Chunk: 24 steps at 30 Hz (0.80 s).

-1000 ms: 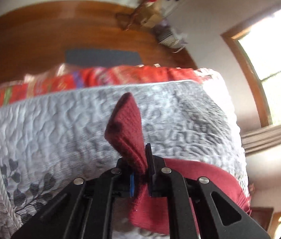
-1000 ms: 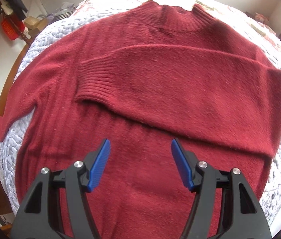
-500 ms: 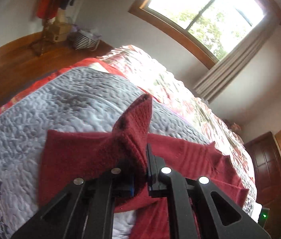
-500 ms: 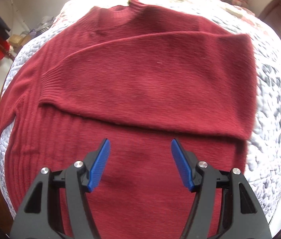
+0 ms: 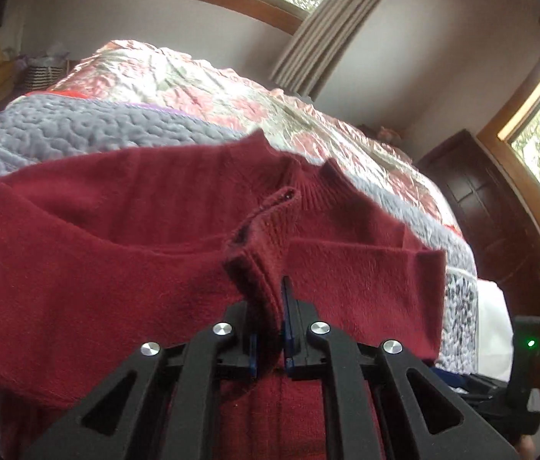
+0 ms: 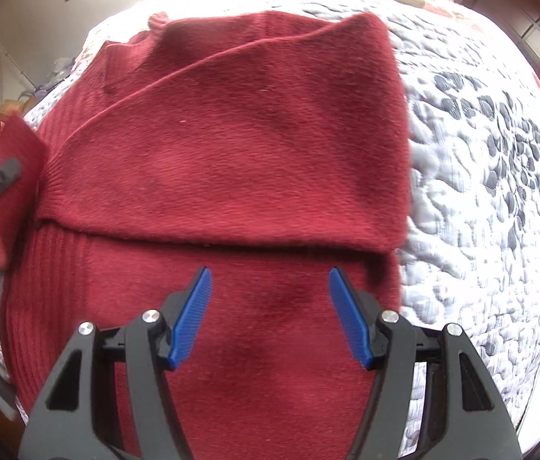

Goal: Fold small clothes

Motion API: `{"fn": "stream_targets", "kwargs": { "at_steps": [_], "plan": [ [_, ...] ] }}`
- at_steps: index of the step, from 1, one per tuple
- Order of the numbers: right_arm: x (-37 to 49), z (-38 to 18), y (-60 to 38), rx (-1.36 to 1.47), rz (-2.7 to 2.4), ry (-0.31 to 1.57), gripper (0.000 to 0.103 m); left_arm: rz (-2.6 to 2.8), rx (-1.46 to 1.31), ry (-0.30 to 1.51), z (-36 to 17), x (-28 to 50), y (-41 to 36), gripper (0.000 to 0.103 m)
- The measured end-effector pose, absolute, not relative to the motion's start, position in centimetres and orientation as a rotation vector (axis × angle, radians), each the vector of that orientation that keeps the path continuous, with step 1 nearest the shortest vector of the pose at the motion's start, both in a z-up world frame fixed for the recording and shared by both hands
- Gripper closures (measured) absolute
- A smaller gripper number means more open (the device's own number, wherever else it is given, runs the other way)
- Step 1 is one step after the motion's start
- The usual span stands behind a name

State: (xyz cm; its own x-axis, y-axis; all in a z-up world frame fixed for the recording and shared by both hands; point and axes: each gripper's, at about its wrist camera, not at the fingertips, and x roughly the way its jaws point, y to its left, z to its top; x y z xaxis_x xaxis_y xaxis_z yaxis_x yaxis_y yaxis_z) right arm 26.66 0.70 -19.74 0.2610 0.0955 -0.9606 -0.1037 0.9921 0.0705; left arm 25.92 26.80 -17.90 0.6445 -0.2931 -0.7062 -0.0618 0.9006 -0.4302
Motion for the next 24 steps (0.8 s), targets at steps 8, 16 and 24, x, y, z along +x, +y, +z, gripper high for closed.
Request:
{"fn": "stream_targets", "kwargs": {
  "at_steps": [8,16,24],
  "plan": [
    [27.5,-19.9,0.5,0.01,0.155,1.305,0.04,-0.231,-0.429,1.016,-21.7,25.5,24.9,0.049],
    [29.5,-18.2,3.8,0.103,0.323,1.289,0.039,-0.056,-0.395,0.932,-16.8,22.5,33.8,0.031],
    [32.5,-20.0,11.2,0.161,0.485,1.372,0.04,0.167,-0.308,1.094,-21.3,22.7,40.7,0.031]
  ]
}}
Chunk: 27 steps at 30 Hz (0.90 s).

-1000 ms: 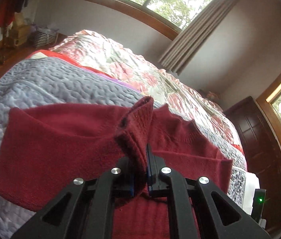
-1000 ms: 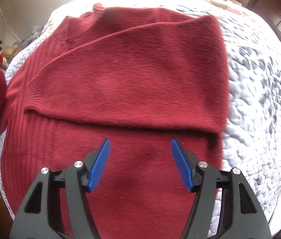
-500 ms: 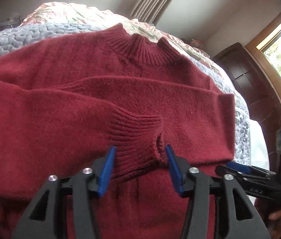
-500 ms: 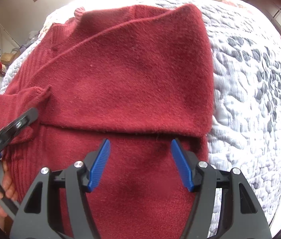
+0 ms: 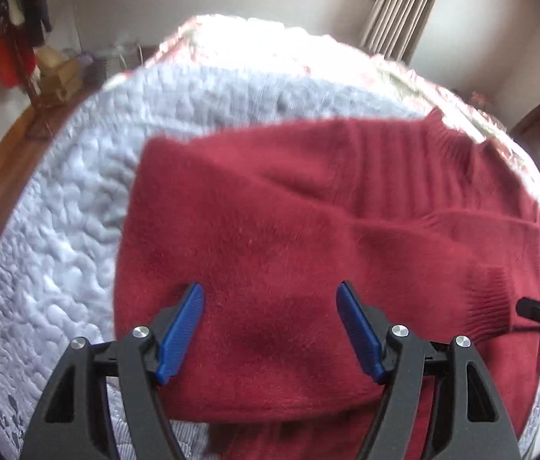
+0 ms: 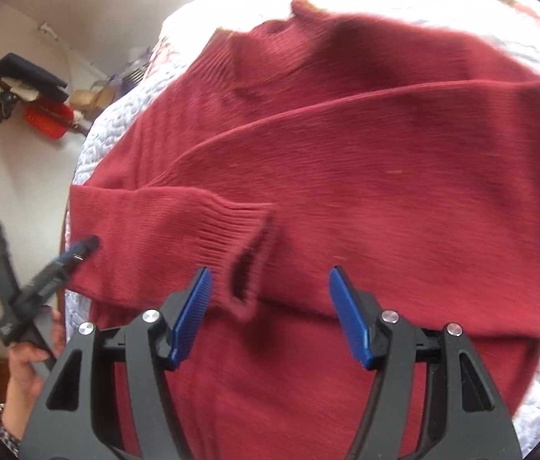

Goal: Fold small clothes

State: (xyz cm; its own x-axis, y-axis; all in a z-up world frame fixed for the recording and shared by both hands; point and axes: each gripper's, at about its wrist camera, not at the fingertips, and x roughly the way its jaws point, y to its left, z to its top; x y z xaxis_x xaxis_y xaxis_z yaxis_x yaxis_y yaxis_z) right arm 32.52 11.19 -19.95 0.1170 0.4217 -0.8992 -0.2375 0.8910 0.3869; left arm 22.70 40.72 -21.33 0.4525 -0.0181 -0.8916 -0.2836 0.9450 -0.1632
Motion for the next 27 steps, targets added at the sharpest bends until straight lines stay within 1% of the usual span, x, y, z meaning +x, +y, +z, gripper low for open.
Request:
{"fn": "stream_targets", "kwargs": {
  "at_steps": [2,3,5,6,7,9,10,15,20,27],
  "plan": [
    [32.6,-21.1,12.6,0.161,0.482,1.41,0.039,0.151,-0.328,1.094,-22.3,22.5,40.8,0.03],
    [33.0,-21.3,13.3,0.149,0.474,1.417,0.042,0.142,-0.332,1.086,-22.3,22.4,40.9,0.03],
    [33.2,-21.5,14.2,0.11,0.465,1.411,0.056,0.128,-0.359,1.07,-21.5,22.0,41.0,0.028],
    [33.5,-21.4,14.4,0.088,0.471,1.407,0.072,0.121,-0.382,1.06,-21.1,21.7,41.4,0.028],
    [33.7,-21.2,14.7,0.084,0.491,1.409,0.092,0.121,-0.407,1.049,-20.7,21.4,41.8,0.028],
    [33.9,-20.4,14.7,0.091,0.518,1.401,0.094,0.152,-0.431,1.019,-19.3,20.7,42.6,0.028],
    [33.9,-19.7,14.7,0.086,0.531,1.384,0.098,0.167,-0.436,0.999,-18.7,20.5,42.9,0.027],
    [33.9,-15.5,12.0,0.203,0.598,1.301,0.098,0.249,-0.471,0.914,-16.5,20.1,45.1,0.026],
    [33.9,-11.3,7.3,0.236,0.534,1.203,0.098,0.265,-0.46,0.931,-16.8,21.1,46.1,0.026],
    [34.2,-11.0,1.6,0.229,0.418,1.191,0.098,0.216,-0.408,1.0,-19.1,23.8,43.0,0.025]
  ]
}}
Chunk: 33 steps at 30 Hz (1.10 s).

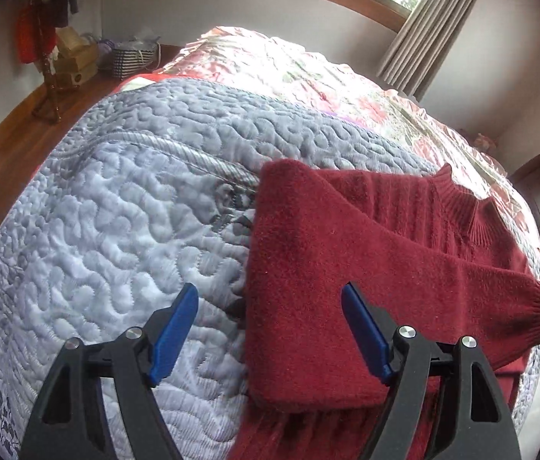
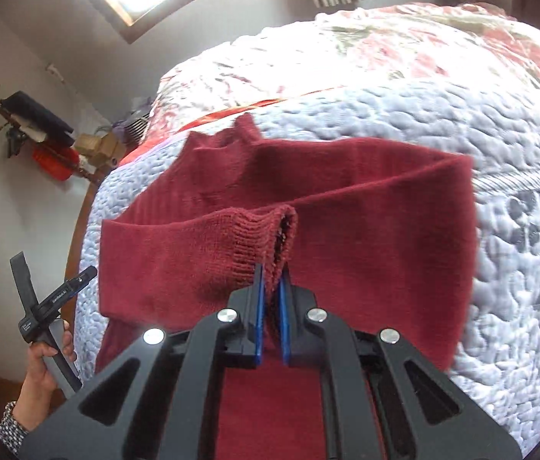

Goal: Fold small clothes

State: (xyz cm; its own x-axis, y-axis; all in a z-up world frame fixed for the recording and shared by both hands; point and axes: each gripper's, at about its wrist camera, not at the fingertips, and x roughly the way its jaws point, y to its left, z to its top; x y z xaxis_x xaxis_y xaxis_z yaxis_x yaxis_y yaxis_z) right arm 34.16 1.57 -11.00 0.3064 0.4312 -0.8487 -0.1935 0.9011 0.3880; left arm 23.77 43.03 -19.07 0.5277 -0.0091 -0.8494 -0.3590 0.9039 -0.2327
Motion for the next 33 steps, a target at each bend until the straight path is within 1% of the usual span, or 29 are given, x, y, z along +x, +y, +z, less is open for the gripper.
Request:
{"fn": "stream_targets", "kwargs": {
  "at_steps": [3,6,8,9,11,12,13,15,17,18,19,22,25,29,30,31,32,33],
  "plan": [
    [34.0,-13.2,0.0,0.228,0.396,1.213,0.098,0.195,-0.389,1.033,-20.4,25.3,41.7,0.025],
    [34.4,-16.2,0.9,0.187,0.349,1.263,0.097,0.196,-0.343,1.079,-22.0,26.5,40.7,0.026],
    [34.5,-18.2,0.7,0.155,0.31,1.307,0.091,0.208,-0.313,1.115,-23.0,27.1,40.3,0.026],
    [34.5,-18.7,0.6,0.153,0.299,1.319,0.086,0.209,-0.297,1.119,-23.2,27.2,40.1,0.026],
    [34.5,-18.7,0.0,0.187,0.311,1.316,0.086,0.208,-0.277,1.117,-22.7,27.2,39.8,0.026],
    [34.5,-18.4,-0.2,0.193,0.315,1.31,0.082,0.208,-0.266,1.101,-22.0,27.0,39.6,0.026],
    [34.6,-18.1,-0.4,0.193,0.312,1.299,0.074,0.212,-0.25,1.077,-21.1,26.9,39.4,0.026],
    [34.9,-17.7,-0.8,0.205,0.312,1.279,0.066,0.206,-0.218,1.021,-19.1,26.6,38.7,0.026],
    [35.9,-18.3,-1.0,0.218,0.322,1.272,0.075,0.176,-0.208,0.988,-17.9,26.7,37.8,0.026],
    [36.2,-18.4,-1.1,0.217,0.324,1.271,0.085,0.156,-0.205,0.983,-17.7,26.9,37.2,0.026],
    [36.6,-18.7,-1.1,0.196,0.303,1.28,0.087,0.132,-0.2,0.985,-17.7,27.2,36.6,0.026],
    [37.0,-19.6,-1.0,0.176,0.268,1.308,0.091,0.113,-0.151,1.021,-19.5,28.1,35.1,0.026],
    [36.8,-20.1,-0.5,0.129,0.251,1.304,0.091,0.124,-0.158,1.091,-22.7,28.5,35.5,0.024],
    [36.7,-20.3,0.0,0.131,0.247,1.3,0.09,0.124,-0.185,1.081,-22.6,28.2,35.7,0.025],
    [36.5,-19.9,-0.1,0.146,0.254,1.294,0.085,0.117,-0.207,1.084,-22.1,28.0,35.9,0.025],
    [36.1,-19.3,-0.4,0.159,0.261,1.288,0.074,0.11,-0.228,1.083,-21.4,27.7,36.2,0.025],
    [35.4,-18.7,-0.7,0.17,0.268,1.273,0.068,0.104,-0.253,1.073,-20.5,26.9,36.5,0.025],
    [34.6,-18.0,-1.0,0.173,0.277,1.252,0.067,0.102,-0.266,1.062,-19.7,26.4,37.0,0.024]
  ]
}}
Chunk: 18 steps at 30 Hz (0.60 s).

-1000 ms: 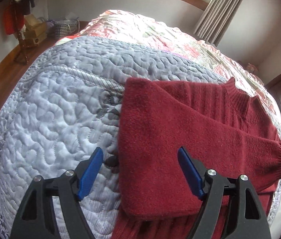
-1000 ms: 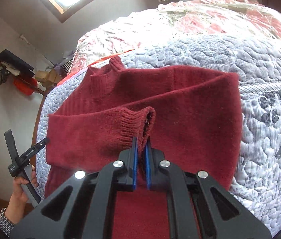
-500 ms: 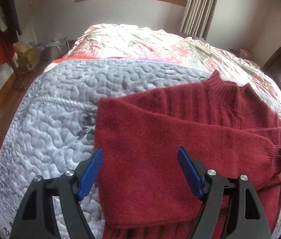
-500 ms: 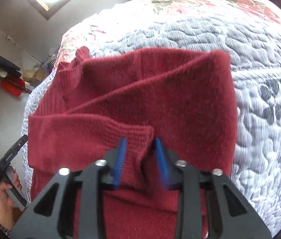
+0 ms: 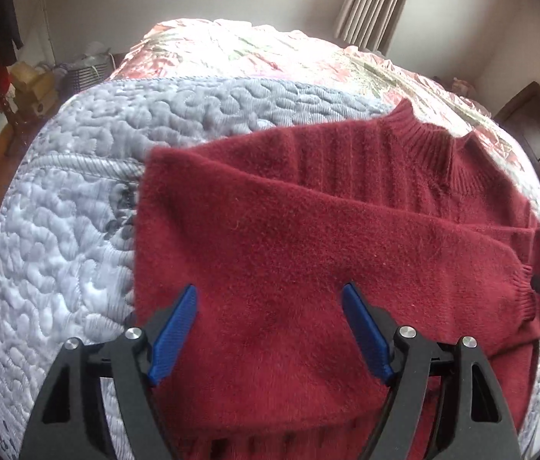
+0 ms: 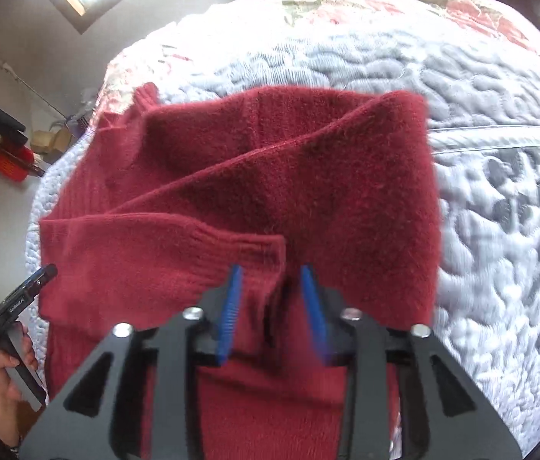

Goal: Fold small clothes

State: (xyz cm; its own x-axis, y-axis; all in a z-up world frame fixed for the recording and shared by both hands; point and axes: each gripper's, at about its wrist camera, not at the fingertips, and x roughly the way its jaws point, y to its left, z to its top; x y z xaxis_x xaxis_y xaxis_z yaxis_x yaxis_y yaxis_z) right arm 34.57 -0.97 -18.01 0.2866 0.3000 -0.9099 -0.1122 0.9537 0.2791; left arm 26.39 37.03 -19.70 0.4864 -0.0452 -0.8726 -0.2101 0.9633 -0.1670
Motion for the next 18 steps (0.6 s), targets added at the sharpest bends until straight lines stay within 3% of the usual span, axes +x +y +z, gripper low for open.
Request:
{"fn": "stream_targets", "kwargs": {
  "at_steps": [5,10,18],
  "plan": [
    [28.0,-15.7,-3.0,0.132,0.291,1.233,0.062,0.095,-0.268,1.054,-16.9,19.2,38.4,0.017],
    [19.1,-16.2,-5.9,0.115,0.289,1.329,0.046,0.082,-0.22,1.169,-18.0,10.9,37.8,0.016],
    [7.0,-18.5,-8.5,0.141,0.308,1.484,0.046,0.065,-0.266,1.312,-21.4,-0.2,36.1,0.016]
  ]
}}
